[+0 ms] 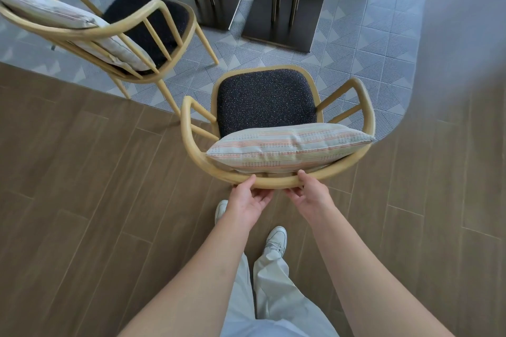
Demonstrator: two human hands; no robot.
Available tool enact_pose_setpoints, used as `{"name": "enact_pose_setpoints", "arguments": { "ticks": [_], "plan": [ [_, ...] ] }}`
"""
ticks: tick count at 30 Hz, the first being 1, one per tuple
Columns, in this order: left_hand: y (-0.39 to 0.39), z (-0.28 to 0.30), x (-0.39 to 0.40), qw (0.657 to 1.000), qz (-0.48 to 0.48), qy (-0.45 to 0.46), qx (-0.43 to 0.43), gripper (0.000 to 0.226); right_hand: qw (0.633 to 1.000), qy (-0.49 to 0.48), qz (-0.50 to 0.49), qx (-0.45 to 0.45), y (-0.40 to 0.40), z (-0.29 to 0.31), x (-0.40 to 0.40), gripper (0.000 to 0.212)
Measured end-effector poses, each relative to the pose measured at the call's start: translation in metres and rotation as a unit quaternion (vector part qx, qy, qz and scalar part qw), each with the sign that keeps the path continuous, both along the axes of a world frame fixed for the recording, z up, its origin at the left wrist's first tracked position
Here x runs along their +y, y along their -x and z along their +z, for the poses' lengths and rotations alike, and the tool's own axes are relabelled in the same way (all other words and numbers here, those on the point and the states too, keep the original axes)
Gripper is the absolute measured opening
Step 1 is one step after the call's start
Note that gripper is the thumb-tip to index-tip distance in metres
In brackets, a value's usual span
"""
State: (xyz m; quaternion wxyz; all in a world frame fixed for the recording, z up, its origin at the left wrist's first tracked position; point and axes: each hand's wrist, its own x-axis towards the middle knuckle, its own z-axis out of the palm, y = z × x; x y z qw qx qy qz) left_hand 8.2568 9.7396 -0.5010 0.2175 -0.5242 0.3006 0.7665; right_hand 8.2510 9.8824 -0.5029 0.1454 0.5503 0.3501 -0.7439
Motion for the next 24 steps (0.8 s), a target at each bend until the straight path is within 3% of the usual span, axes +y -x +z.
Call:
{"name": "enact_pose_setpoints", "arguments": {
  "ticks": [7,15,20,24],
  "plan": [
    [0.037,-0.001,-0.031,0.997,-0.036,0.072,0.018,0.039,1.000,-0.004,0.018,0.001,0.033,0.002,-0.026,0.046],
    [0.132,0.004,-0.089,0.992,-0.088,0.073,0.043,0.042,0.999,0.001,-0.033,0.026,0.115,0.010,-0.083,0.041],
    [0.200,0.003,-0.124,0.987,-0.129,0.083,0.054,0.040,0.996,0.001,-0.076,0.035,0.173,0.008,-0.119,0.034],
    [0.259,0.001,-0.147,0.981,-0.161,0.087,0.069,0.039,0.993,0.010,-0.102,0.053,0.223,0.004,-0.144,0.017]
  ]
}}
